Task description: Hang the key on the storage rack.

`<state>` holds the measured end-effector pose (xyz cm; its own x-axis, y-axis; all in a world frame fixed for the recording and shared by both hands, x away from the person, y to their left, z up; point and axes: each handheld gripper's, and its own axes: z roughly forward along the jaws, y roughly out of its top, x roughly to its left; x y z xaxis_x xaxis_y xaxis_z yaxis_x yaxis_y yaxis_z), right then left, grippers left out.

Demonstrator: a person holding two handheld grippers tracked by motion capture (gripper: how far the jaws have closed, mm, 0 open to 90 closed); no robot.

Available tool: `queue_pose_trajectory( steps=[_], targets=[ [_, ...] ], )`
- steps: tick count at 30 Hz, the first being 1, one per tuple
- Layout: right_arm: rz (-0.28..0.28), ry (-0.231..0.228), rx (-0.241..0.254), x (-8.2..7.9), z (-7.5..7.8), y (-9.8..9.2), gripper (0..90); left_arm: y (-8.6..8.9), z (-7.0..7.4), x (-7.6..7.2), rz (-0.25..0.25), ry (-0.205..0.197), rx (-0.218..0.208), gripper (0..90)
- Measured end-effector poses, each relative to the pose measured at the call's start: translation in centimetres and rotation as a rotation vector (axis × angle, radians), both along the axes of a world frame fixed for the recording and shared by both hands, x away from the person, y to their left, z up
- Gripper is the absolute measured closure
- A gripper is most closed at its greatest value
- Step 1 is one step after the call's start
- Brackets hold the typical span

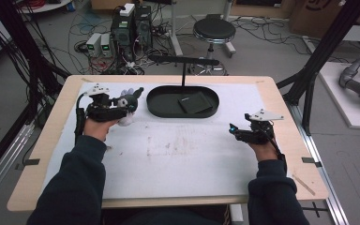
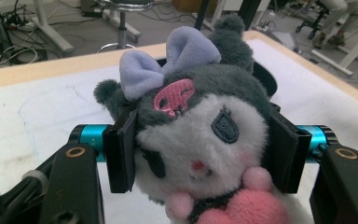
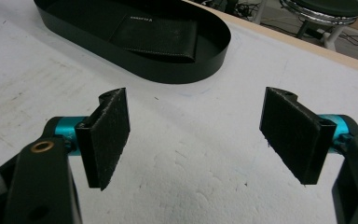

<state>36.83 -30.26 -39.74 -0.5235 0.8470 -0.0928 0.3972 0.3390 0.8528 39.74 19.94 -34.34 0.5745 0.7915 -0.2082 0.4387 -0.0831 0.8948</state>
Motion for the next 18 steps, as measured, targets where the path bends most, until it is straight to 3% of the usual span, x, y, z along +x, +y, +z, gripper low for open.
queue_pose_trajectory(
  steps=[6,9,13,18],
  targets=[
    [0.002,-0.004,0.004,0.1,0.0,0.0,24.6,-1.2,3.6,1.2,-0.037,-0.095,0.03,37.4],
    [0.004,-0.005,0.007,0.1,0.0,0.0,24.6,-1.8,4.7,2.3,-0.052,-0.119,0.039,37.5],
    [0.001,-0.007,0.011,0.1,0.0,-0.1,24.6,-2.9,5.4,4.0,-0.088,-0.113,0.024,37.4],
    [0.004,-0.006,0.013,0.2,0.0,-0.2,24.6,-4.0,5.3,6.4,-0.116,-0.071,-0.001,37.4]
  ],
)
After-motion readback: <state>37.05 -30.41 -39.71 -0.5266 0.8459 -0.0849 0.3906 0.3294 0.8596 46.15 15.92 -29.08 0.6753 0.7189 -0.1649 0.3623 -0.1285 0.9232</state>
